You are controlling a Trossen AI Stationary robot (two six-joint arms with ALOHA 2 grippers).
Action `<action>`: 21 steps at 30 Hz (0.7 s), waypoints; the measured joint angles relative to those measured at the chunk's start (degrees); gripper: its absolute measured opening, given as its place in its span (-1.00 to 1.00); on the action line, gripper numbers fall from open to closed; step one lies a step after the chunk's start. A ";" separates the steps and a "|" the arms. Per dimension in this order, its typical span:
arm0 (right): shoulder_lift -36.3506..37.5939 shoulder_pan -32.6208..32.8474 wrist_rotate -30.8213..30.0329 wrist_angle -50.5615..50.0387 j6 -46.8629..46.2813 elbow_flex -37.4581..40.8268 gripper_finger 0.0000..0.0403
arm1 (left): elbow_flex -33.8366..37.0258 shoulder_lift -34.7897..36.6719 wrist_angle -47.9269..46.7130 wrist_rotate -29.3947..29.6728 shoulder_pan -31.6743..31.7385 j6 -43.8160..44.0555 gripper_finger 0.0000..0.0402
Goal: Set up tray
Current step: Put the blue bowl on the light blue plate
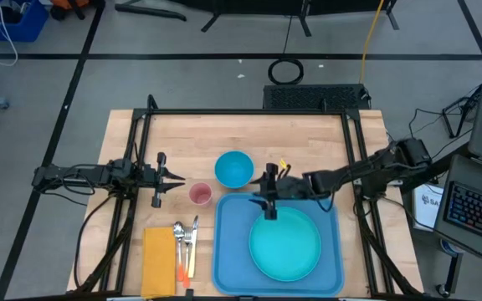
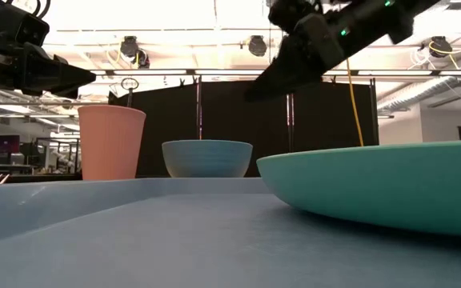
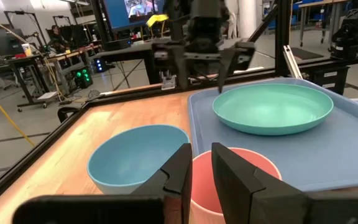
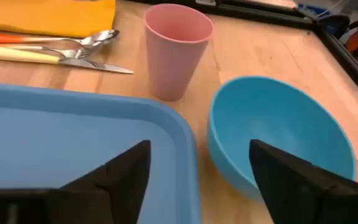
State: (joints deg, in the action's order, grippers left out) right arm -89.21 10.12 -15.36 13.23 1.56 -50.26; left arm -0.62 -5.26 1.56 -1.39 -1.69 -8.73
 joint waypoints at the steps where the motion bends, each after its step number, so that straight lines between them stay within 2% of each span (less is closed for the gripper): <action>1: 0.00 -0.88 1.00 0.06 0.47 0.00 0.34 | 0.00 0.00 0.00 0.00 0.00 0.00 -0.67; 5: -0.09 -3.56 3.88 -3.87 1.47 -2.26 0.38 | 0.00 0.02 0.00 0.00 0.00 0.01 -0.67; 12: -0.42 -5.51 6.70 -7.99 4.37 -6.37 0.31 | 0.00 0.00 0.00 0.00 0.00 0.00 -0.67; 21: -8.19 -7.84 8.25 -13.01 5.30 -12.61 0.34 | 0.00 0.02 0.04 -0.02 0.00 0.00 -0.67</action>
State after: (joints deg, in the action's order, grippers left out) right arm -97.40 2.28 -7.11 0.22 6.86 -62.87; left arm -0.62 -5.24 1.61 -1.41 -1.69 -8.73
